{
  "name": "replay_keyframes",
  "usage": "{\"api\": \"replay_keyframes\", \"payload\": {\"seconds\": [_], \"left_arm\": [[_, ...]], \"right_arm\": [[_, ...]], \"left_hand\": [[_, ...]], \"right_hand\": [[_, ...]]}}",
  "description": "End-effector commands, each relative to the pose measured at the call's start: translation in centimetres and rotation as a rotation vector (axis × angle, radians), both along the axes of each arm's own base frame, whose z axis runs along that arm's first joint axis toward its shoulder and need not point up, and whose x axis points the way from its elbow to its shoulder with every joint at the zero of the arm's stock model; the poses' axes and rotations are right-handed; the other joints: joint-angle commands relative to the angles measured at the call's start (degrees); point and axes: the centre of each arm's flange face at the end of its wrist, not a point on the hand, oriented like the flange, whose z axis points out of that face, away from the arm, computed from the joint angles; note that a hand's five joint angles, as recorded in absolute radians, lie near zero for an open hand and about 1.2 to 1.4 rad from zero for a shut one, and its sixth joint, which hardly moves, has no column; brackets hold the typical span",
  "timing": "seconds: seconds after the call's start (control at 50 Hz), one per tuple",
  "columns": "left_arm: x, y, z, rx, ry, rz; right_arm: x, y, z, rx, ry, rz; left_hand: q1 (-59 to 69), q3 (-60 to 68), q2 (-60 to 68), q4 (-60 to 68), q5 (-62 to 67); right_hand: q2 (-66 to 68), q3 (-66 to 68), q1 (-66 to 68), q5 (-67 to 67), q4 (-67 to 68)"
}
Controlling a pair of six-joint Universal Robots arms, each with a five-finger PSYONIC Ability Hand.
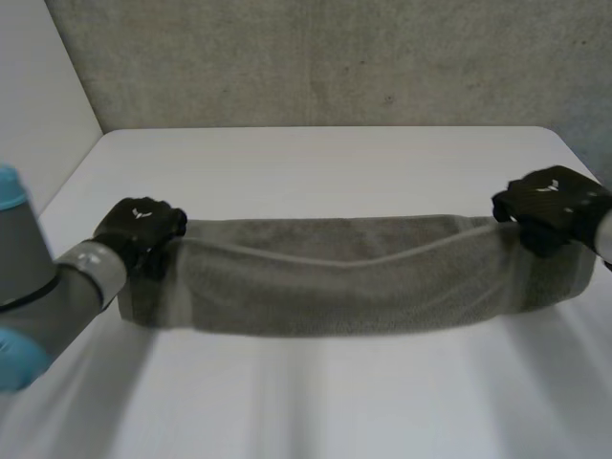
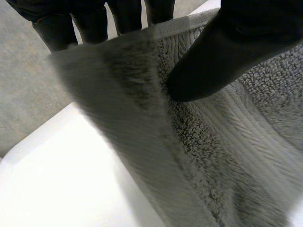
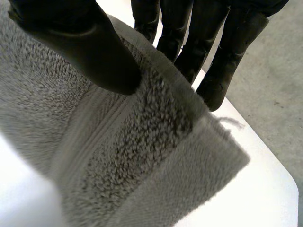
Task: Fold the towel.
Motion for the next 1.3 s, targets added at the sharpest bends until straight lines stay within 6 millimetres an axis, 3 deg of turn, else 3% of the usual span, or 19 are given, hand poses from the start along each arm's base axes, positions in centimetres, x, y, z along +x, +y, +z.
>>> {"api": "replay_keyframes", "payload": {"seconds": [0.02, 0.14, 0.18, 0.32, 0.34, 0.36, 0.38, 0.4, 0.48, 0.58, 0.62, 0.7, 0.74, 0.82, 0.94, 1.08, 1.14, 1.18, 1.3], "left_arm": [[-2.1, -5.5, -2.0, -0.030, 0.019, -0.008], [-3.1, -8.3, -3.0, -0.067, 0.032, -0.007], [-3.3, -10.0, -3.7, -0.090, 0.029, 0.018], [-3.6, -11.6, -5.0, -0.104, 0.029, 0.049], [-3.6, -11.7, -5.3, -0.102, 0.030, 0.049], [-3.6, -11.7, -5.3, -0.102, 0.030, 0.049], [-3.6, -11.7, -5.4, -0.098, 0.028, 0.047], [-3.9, -11.4, -5.4, -0.097, 0.025, 0.045], [-5.2, -10.4, -5.3, -0.090, 0.032, 0.007], [-5.1, -9.4, -3.9, -0.089, 0.057, 0.011], [-4.8, -8.5, -2.5, -0.080, 0.102, 0.024], [-4.4, -7.4, -1.0, -0.060, 0.165, 0.044], [-4.1, -6.5, -0.1, -0.048, 0.203, 0.054], [-3.2, -3.9, 1.2, 0.001, 0.283, 0.083], [-2.7, -2.0, 0.4, 0.051, 0.328, 0.099], [-2.3, -0.5, -1.2, 0.026, 0.360, 0.098], [-2.3, -0.4, -1.4, -0.010, 0.368, 0.095], [-2.3, -0.3, -1.5, -0.019, 0.372, 0.092], [-2.4, 0.0, -1.8, -0.020, 0.369, 0.086]], "right_arm": [[3.4, -5.3, -3.3, -0.080, 0.005, -0.026], [4.2, -9.1, -4.7, -0.167, -0.080, -0.089], [4.8, -9.6, -5.2, -0.186, -0.094, -0.087], [6.4, -10.9, -6.7, -0.232, -0.091, -0.093], [6.5, -11.1, -7.2, -0.228, -0.085, -0.101], [6.5, -11.1, -7.2, -0.228, -0.085, -0.101], [6.7, -11.1, -7.5, -0.227, -0.082, -0.110], [6.9, -11.1, -7.7, -0.223, -0.078, -0.117], [6.7, -10.9, -7.8, -0.218, -0.069, -0.141], [6.6, -9.8, -8.2, -0.183, -0.060, -0.148], [6.2, -8.3, -6.7, -0.184, -0.053, -0.149], [5.6, -6.5, -5.8, -0.165, -0.046, -0.159], [4.9, -4.6, -5.2, -0.141, -0.040, -0.167], [4.2, -2.8, -5.0, -0.113, -0.029, -0.173], [3.5, -0.2, -6.8, -0.016, 0.010, -0.169], [1.7, -0.9, -8.3, 0.021, 0.017, -0.206], [1.5, -1.5, -10.2, 0.039, 0.036, -0.193], [0.7, -2.5, -11.7, 0.040, 0.069, -0.210], [-1.1, -4.0, -12.0, 0.008, 0.089, -0.252]], "left_hand": [[-1.5, -8.7, -6.5, -7.1, -15.5], [-1.5, -8.7, -6.5, -7.1, -15.5], [-1.5, -8.7, -6.5, -7.1, -15.5], [-1.5, -8.7, -6.5, -7.1, -15.5], [-5.7, -12.9, -10.6, -11.2, -19.7], [-5.7, -12.9, -10.7, -11.3, -19.7], [-51.5, -58.7, -56.5, -57.1, -65.5], [-70.0, -77.2, -74.9, -75.5, -84.0], [-71.5, -78.7, -76.5, -77.0, -85.5], [-71.5, -78.7, -76.5, -77.1, -85.5], [-71.5, -78.7, -76.5, -77.1, -85.5], [-71.5, -78.7, -76.5, -77.1, -85.5], [-71.5, -78.7, -76.5, -77.1, -85.5], [-71.5, -78.7, -76.5, -77.0, -85.5], [-71.5, -78.7, -76.5, -77.0, -85.5], [-71.5, -78.7, -76.5, -77.0, -85.5], [-71.5, -78.7, -76.5, -77.0, -85.5], [-71.5, -78.7, -76.5, -77.0, -85.5], [-71.5, -78.7, -76.5, -77.0, -85.5]], "right_hand": [[4.7, 4.1, 4.0, 2.9, 3.6], [4.7, 4.1, 4.0, 2.9, 3.6], [4.7, 4.1, 4.0, 2.9, 3.6], [-0.8, -1.4, -1.5, -2.6, -1.8], [-31.3, -31.9, -32.0, -33.0, -32.3], [-31.6, -32.2, -32.3, -33.3, -32.6], [-65.3, -65.9, -66.0, -67.1, -66.4], [-65.3, -65.9, -66.0, -67.1, -66.4], [-65.3, -65.9, -66.0, -67.1, -66.4], [-65.3, -65.9, -66.0, -67.1, -66.4], [-65.3, -65.9, -66.0, -67.1, -66.4], [-65.3, -65.9, -66.0, -67.1, -66.4], [-65.3, -65.9, -66.0, -67.1, -66.4], [-65.3, -65.9, -66.0, -67.1, -66.4], [-65.3, -65.9, -66.0, -67.1, -66.4], [-60.5, -61.1, -61.2, -62.3, -61.6], [-57.2, -57.8, -57.9, -58.9, -58.2], [-49.3, -49.9, -50.0, -51.0, -50.3], [-33.6, -34.2, -34.3, -35.4, -34.6]]}}
